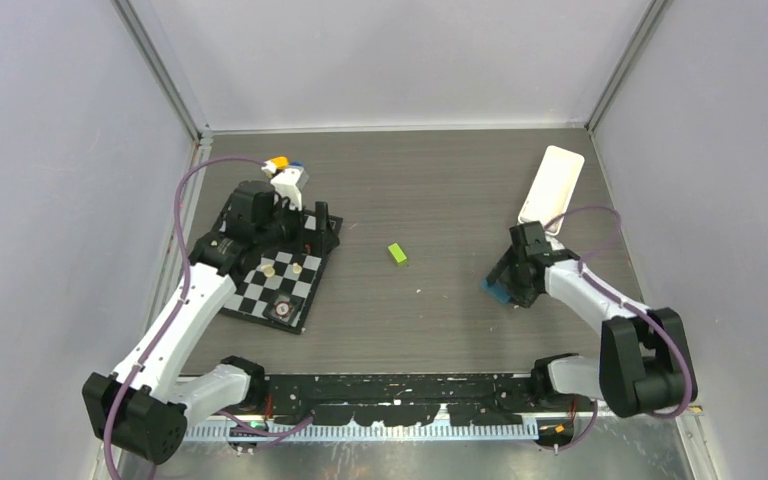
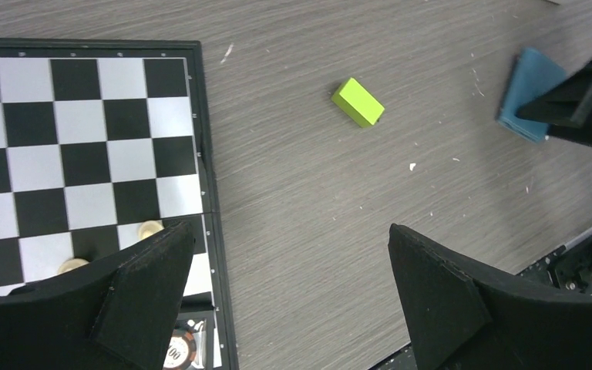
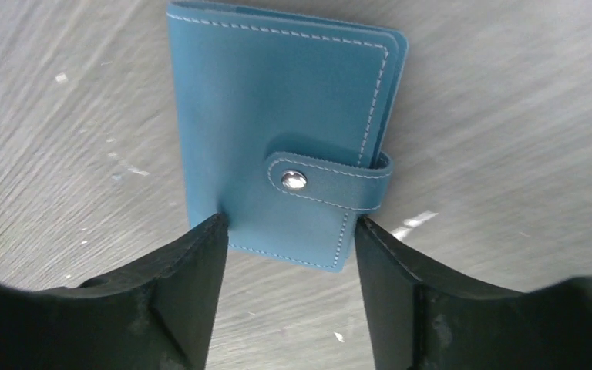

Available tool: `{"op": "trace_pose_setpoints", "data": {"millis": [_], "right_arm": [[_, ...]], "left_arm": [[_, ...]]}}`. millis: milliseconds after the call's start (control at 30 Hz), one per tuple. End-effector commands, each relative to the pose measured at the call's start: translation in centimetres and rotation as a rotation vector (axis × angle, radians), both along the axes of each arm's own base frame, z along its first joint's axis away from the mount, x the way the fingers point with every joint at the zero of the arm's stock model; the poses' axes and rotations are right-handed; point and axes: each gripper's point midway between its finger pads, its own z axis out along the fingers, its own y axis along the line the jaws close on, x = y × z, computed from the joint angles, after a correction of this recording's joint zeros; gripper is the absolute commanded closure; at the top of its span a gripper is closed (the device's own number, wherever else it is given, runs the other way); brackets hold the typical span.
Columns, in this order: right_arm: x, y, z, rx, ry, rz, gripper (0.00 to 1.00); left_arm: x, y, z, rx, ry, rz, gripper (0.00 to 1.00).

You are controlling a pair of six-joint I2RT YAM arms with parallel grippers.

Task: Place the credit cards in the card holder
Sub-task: Open the card holder at the center of the board.

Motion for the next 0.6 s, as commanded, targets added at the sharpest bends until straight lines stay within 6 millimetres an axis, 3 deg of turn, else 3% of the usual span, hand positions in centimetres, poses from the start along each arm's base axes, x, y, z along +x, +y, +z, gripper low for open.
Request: {"op": "trace_pose_setpoints", "data": {"millis": [0, 233, 367, 467, 567], "right_arm": [[2.9, 4.0, 0.0, 0.018, -0.069, 0.164, 0.39], [3.8, 11.2, -0.7, 0.069, -0.076, 0.404, 0.55], [2.7, 15.9, -0.2, 0.139, -0.094, 0.555, 0.62], [1.8, 18.0, 0.6, 0.16, -0.108, 0.641, 0.62], [1.4, 18.4, 2.1, 0.157, -0.133, 0.689, 0.58]], "left_arm": [[-0.4, -1.9, -0.1, -0.027, 0.003, -0.099, 0.01], [-1.5, -4.3, -1.2, -0.046, 0.064, -0.188, 0.02], [-2.1, -5.7, -1.3, -0.097, 0.102, -0.207, 0.01], [-2.5, -6.9, -1.5, -0.175, 0.127, -0.201, 0.02], [-2.8, -8.1, -2.1, -0.241, 0.155, -0.192, 0.02]]}}
